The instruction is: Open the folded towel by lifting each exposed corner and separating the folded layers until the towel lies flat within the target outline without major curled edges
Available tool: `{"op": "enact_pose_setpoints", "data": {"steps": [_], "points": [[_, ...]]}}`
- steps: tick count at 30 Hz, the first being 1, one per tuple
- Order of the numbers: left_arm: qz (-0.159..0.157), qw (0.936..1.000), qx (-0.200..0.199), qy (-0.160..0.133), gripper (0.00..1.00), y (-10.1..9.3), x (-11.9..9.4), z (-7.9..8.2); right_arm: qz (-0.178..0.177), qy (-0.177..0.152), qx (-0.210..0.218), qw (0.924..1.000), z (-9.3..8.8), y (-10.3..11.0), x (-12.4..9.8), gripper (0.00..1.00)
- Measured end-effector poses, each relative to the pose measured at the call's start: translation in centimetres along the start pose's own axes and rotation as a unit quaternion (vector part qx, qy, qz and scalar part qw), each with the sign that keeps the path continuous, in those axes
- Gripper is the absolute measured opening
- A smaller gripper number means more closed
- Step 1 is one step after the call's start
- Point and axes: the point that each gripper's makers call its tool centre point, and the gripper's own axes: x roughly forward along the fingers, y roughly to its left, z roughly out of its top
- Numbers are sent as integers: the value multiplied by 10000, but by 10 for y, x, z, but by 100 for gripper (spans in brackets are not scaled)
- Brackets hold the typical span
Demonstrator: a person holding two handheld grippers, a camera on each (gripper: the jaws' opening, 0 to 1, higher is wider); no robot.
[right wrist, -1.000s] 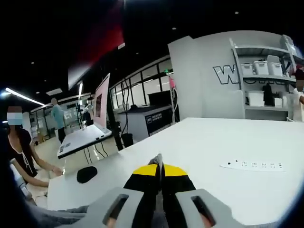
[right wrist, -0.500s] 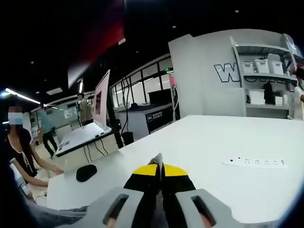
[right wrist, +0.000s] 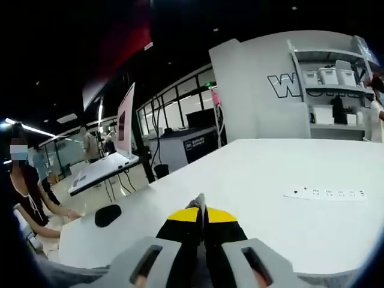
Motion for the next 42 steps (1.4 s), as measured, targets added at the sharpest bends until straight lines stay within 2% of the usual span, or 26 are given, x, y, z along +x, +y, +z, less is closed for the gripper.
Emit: {"op": "enact_pose_setpoints", "data": {"steps": [11,19,28,32,42], "points": [[81,9999,61,29,0,6,-8,-4,49,67,30,10000,-7,4,6,0],[270,9995,116,74,0,16,-16,-8,60,65,25,10000,-5,5,8,0],[255,9994,228,78,1,15,-18,-8,125,57,70,9999,-7,8,13,0],[294,9990,294,184,1,18,-22,-12,134,81,110,9998,-8,7,17,0],[216,9994,199,183,1,20,-24,-14,166,128,151,9997,-12,7,24,0]]}}
